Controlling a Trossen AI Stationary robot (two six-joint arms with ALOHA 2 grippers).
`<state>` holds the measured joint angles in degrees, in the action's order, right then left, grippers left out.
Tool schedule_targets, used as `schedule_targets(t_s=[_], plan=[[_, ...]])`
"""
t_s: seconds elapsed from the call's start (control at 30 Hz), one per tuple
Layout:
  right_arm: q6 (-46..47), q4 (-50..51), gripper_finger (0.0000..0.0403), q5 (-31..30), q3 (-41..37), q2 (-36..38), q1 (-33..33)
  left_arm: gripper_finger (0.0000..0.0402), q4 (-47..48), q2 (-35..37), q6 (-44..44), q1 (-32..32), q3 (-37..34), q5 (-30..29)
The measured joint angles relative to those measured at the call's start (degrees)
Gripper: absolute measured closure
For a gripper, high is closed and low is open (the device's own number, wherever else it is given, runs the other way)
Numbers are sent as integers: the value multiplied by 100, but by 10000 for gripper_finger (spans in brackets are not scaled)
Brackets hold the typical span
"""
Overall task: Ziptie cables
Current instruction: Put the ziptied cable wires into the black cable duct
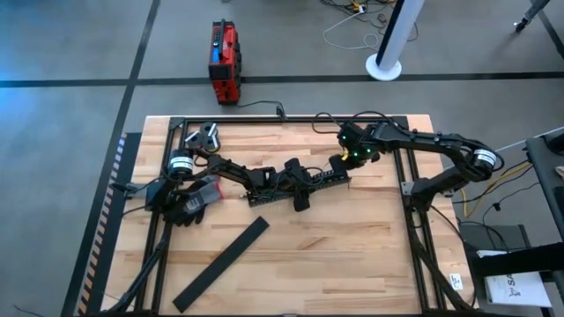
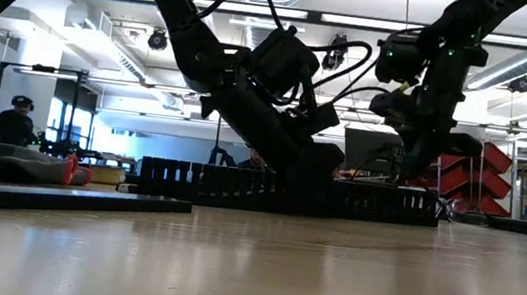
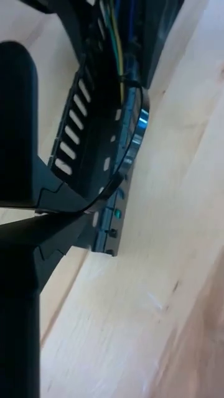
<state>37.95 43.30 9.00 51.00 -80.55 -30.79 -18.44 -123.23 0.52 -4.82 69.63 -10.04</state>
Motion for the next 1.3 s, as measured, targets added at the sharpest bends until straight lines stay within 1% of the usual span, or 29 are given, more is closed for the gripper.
schedule_targets(t_s=[0.27,0.47,0.6,0.73,0.87,1.13,1.3], plan=[[-108,94,403,-9,0,-22,14,184,-1,1,26,0,0,-2],[-45,91,403,-26,-50,-22,28,175,-1,1,6,0,0,-2],[44,90,403,-31,-92,-22,84,179,-1,0,-12,-4,0,-4],[108,89,403,-160,-156,-22,197,183,1,0,-39,-4,-1,-7],[150,67,403,-215,-184,-22,283,176,1,1,-58,-4,-2,-11],[237,-57,403,-311,-192,-22,282,182,-1,-1,-60,-4,-2,-15],[213,-64,403,-343,-194,-22,280,176,-1,0,-61,-4,-2,-15]])
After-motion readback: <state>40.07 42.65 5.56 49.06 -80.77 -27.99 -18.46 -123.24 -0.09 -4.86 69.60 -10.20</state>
